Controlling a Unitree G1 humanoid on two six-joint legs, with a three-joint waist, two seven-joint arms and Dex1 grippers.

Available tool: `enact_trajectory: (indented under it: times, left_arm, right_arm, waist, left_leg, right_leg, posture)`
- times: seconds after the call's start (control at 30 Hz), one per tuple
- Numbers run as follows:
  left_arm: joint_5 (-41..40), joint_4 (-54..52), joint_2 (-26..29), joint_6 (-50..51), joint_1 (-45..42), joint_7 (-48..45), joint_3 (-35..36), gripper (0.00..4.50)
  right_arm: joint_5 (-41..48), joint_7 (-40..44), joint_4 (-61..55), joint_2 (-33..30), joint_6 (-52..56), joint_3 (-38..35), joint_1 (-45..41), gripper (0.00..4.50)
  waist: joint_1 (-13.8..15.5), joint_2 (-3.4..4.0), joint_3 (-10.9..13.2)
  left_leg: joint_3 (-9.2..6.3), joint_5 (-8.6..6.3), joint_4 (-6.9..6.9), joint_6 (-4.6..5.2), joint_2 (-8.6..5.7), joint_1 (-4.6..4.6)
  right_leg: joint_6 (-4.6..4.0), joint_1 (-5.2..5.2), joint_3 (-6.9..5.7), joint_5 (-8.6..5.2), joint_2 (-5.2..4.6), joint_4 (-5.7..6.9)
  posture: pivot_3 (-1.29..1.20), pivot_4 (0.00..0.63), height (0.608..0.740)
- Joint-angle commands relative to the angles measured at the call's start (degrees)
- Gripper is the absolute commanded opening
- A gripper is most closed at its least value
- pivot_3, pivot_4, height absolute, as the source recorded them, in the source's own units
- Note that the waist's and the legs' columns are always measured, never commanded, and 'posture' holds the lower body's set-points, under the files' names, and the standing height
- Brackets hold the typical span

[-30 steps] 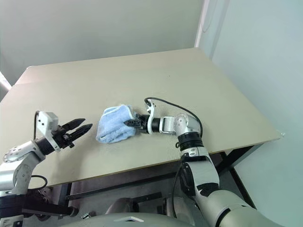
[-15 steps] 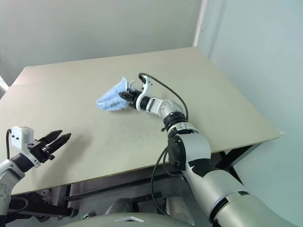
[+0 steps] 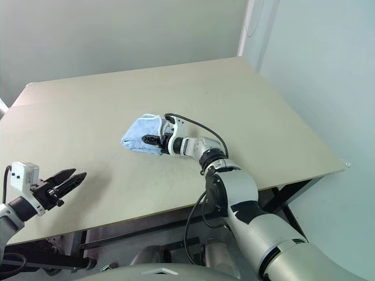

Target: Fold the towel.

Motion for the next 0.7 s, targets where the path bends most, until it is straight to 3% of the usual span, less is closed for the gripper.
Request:
enact_trajectory:
  times: [0.03,0.2,0.37,0.43,0.53,0.7]
  left_arm:
    - [1.2,-1.3,1.1,-1.2,-0.3,-0.5,-0.4,2.41]
    - [1.9,-1.3,1.0,-1.5,-0.4,-0.9,-1.1,2.41]
    - [2.8,-1.6,1.1,-2.0,-0.7,-1.1,-2.3,2.41]
    - [2.7,-1.4,0.8,-2.4,-0.9,-1.1,-2.2,2.41]
    - [2.3,-0.9,0.7,-2.9,-0.9,-1.5,-1.6,2.41]
    - [1.5,0.0,0.4,-2.8,-1.8,-1.0,-0.4,2.41]
  right_arm:
    - [-2.9,11.3,-6.1,-1.5,1.6,5.3,-1.5,4.46]
    - [-6.0,22.0,-19.7,-7.8,6.4,14.3,2.5,4.46]
    - [-6.4,29.6,-50.8,-18.8,6.1,23.8,17.7,4.46]
    - [-6.9,28.5,-60.0,-21.7,0.8,24.0,24.2,4.46]
    - [-3.4,25.7,-68.0,-21.4,-6.5,19.2,31.4,4.46]
    - [-2.8,28.7,-68.0,-25.8,-12.5,19.0,37.1,4.46]
  waist:
    - [0.0,0.03,0.0]
    - [0.2,-0.02,0.0]
    - [0.6,-0.07,0.0]
    - [0.5,-0.06,0.0]
    - [0.1,-0.04,0.0]
    - [0.5,-0.03,0.0]
  left_leg:
    - [0.01,0.0,0.01,0.0,-0.01,0.0]
    - [-0.01,0.0,-0.01,0.0,-0.02,-0.02]
    - [-0.06,-0.01,-0.06,-0.01,-0.03,-0.05]
    - [-0.05,-0.01,-0.14,-0.01,-0.03,-0.06]
    - [-0.03,-0.01,-0.21,-0.01,0.05,-0.03]
    - [-0.04,-0.01,-0.06,-0.01,0.06,0.05]
  right_leg:
    - [0.0,0.0,0.0,0.0,0.0,0.0]
    - [0.01,-0.01,-0.02,0.0,-0.01,-0.01]
    - [0.04,0.08,-0.07,0.0,-0.05,-0.26]
    - [0.05,0.08,-0.07,0.0,-0.05,-0.37]
    - [0.05,0.06,-0.06,0.0,0.03,-0.38]
    - [0.04,0.23,-0.09,-0.01,0.05,-0.4]
  posture:
    - [0.0,0.0,0.74]
    - [0.0,0.0,0.74]
    - [0.0,0.0,0.74]
    - [0.0,0.0,0.74]
    - [0.0,0.0,0.74]
    - [0.0,0.0,0.74]
